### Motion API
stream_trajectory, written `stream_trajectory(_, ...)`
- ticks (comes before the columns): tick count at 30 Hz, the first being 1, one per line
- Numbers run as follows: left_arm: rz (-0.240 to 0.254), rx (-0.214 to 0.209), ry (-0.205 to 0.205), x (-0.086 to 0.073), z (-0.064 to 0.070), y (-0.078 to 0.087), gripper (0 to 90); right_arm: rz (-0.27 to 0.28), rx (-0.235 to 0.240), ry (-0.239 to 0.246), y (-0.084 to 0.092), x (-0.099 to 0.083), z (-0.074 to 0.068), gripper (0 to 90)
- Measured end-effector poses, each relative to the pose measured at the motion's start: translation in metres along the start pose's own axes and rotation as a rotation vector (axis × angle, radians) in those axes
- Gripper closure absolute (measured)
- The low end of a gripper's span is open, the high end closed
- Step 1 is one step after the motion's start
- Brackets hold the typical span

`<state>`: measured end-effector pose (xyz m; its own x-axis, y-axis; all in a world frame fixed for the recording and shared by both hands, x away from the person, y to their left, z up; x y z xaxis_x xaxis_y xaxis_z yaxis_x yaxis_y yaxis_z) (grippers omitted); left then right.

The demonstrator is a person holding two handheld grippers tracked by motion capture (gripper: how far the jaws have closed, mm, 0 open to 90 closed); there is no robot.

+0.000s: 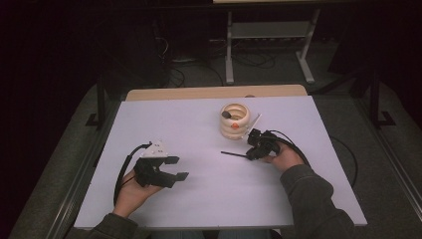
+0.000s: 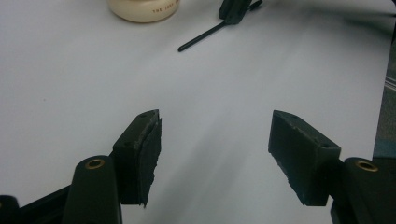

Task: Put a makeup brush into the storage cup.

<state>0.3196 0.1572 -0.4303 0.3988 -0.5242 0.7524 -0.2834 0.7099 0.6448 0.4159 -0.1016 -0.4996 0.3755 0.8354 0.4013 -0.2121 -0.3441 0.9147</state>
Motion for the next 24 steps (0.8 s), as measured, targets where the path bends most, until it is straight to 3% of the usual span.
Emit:
stream_trajectory(3, 0.005, 0.001, 0.000, 0.000, 0.000, 0.000, 34.1, -0.003, -0.009, 0.009, 0.000, 0.001, 0.001, 84.5)
stream_trajectory(8, 0.018, -0.007, 0.013, 0.002, 0.001, -0.001, 33.9, 0.008, 0.014, -0.013, 0.000, 0.000, 0.002, 84.8)
stream_trajectory(14, -0.002, -0.003, 0.006, -0.002, -0.001, -0.002, 33.8, 0.014, 0.022, -0.013, 0.001, -0.001, 0.002, 84.8)
stream_trajectory(24, 0.000, -0.003, -0.001, 0.000, 0.000, -0.001, 33.5, 0.084, 0.037, 0.074, 0.021, 0.008, -0.016, 84.8)
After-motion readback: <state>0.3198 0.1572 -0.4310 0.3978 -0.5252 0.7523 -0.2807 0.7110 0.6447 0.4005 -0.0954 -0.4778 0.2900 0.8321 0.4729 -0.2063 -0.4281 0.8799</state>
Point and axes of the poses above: each handheld gripper's, and its own axes: y roughly backward along the jaws, x roughly out of its top, z roughly to its right, the point moved 8 cm from there along -y, roughly forward along the jaws, and after that the axes turned 5 degrees about -x, right-handed, at the moved point
